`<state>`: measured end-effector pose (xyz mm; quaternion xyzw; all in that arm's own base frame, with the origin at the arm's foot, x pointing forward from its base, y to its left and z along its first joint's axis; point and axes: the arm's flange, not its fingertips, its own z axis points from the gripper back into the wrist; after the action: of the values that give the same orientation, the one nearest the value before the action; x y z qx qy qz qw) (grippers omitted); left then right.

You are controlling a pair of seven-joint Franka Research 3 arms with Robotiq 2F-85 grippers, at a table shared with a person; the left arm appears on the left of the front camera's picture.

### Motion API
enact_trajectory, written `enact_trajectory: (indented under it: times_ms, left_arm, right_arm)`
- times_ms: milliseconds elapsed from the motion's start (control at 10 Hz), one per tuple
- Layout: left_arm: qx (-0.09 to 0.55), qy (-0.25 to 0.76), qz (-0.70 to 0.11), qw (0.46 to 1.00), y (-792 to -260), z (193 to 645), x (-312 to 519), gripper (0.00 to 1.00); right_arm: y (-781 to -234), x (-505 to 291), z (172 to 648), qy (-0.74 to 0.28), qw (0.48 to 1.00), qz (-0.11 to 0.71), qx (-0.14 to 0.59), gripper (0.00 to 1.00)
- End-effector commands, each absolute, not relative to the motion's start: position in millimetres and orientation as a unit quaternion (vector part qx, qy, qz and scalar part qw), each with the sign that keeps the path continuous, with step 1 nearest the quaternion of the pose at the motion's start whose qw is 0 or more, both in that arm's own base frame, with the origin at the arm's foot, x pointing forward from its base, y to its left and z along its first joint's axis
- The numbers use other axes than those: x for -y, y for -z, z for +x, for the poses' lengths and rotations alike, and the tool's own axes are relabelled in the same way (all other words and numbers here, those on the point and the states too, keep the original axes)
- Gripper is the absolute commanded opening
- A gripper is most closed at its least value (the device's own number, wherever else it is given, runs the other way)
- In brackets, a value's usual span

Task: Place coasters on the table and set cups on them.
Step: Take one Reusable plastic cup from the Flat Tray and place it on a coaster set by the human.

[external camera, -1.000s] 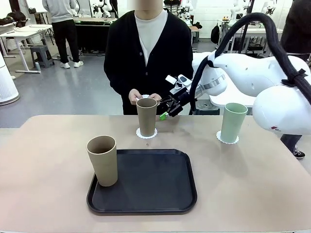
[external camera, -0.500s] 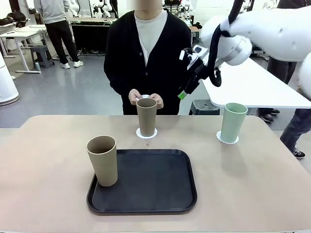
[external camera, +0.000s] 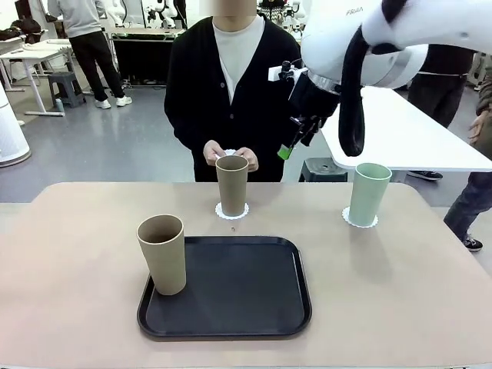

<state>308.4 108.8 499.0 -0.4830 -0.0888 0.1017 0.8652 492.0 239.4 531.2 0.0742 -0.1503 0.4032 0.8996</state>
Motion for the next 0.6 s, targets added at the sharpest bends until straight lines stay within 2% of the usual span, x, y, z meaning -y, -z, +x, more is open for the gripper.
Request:
enact_trajectory:
  times_ms: [0, 200, 400, 500]
  left_arm:
    - [0.093, -0.099, -0.488, 0.862, -499.5, 307.6, -109.2, 1.0]
    - [0.093, -0.099, -0.488, 0.862, -499.5, 307.6, -109.2, 1.0]
    - [0.093, -0.099, -0.488, 0.862, -499.5, 307.6, -109.2, 1.0]
    - [0.093, -0.099, -0.488, 0.862, -499.5, 307.6, -109.2, 1.0]
  right_arm:
    - [-546.4, -244.9, 452.4, -0.346, 0.933, 0.044, 0.085, 1.0]
    - [-547.5, -243.5, 438.5, -0.295, 0.955, 0.018, 0.04, 1.0]
    - [-537.4, -211.0, 469.1, -0.309, 0.949, -0.002, 0.068, 1.0]
    - [-547.9, -235.6, 428.9, -0.299, 0.953, 0.015, 0.047, 1.0]
